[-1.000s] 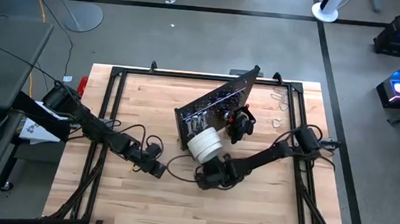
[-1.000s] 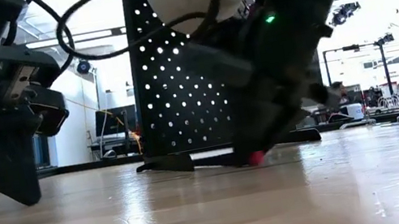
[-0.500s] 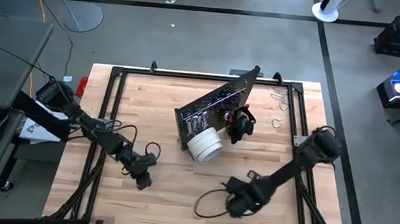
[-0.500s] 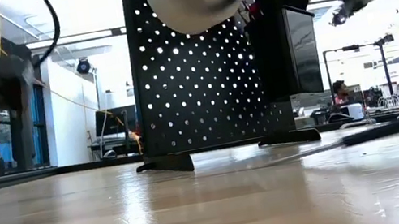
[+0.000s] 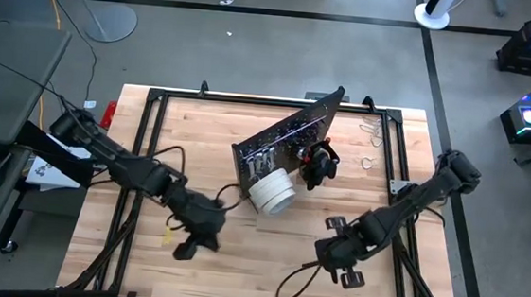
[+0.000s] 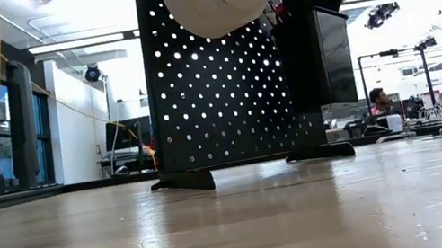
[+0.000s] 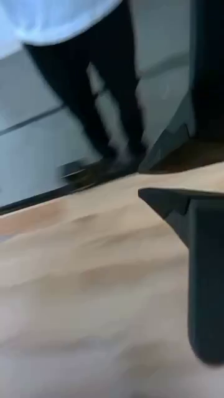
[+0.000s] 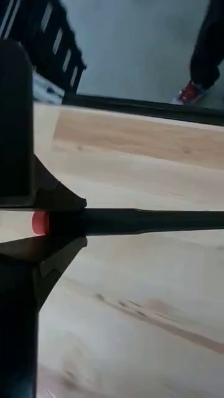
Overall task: Hang tools onto peg board
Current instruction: Hang the screw tool onto the pegboard
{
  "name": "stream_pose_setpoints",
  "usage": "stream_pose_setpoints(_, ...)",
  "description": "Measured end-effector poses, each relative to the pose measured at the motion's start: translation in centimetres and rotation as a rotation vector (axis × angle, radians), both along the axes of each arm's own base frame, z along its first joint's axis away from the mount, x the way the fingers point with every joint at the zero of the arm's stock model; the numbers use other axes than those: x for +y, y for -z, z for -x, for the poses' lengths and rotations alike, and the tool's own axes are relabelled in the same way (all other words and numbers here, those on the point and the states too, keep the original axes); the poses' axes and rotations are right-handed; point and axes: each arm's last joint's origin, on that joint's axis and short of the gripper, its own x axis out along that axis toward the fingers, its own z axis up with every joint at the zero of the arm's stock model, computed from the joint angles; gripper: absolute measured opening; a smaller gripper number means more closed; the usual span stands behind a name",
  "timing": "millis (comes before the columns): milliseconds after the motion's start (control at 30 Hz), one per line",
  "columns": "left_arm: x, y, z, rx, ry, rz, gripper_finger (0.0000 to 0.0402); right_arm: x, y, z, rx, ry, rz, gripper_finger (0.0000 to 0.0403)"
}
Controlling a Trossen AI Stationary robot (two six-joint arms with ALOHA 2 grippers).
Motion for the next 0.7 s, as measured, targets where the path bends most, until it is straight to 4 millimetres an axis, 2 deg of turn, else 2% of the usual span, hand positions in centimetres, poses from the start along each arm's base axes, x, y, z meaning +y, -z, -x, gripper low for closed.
stream_pose_setpoints(133,-0.3,-2.7,-2.9,-0.157,0.028,-0.118,0.0089,-0.7,-1.4,-1.7,-0.100,-0.097,0.031,0.0028)
stream_pose_setpoints(300,-2.3,-3.1,-5.6,-0.138,0.038,-0.130,0.0165,-0.8,-2.4,-3.7,-0.195,-0.151,0.110,0.0028)
stream_pose_setpoints(467,-4.3,-3.6,-5.8,-0.073,0.017,-0.108,0.0215,-0.5,-3.0,-4.8,-0.264,-0.216,0.184,0.0028)
stream_pose_setpoints(700,-5.6,-4.4,-5.3,-0.106,-0.090,-0.161,0.0225,0.2,-2.5,-6.0,-0.328,-0.309,0.212,0.0028)
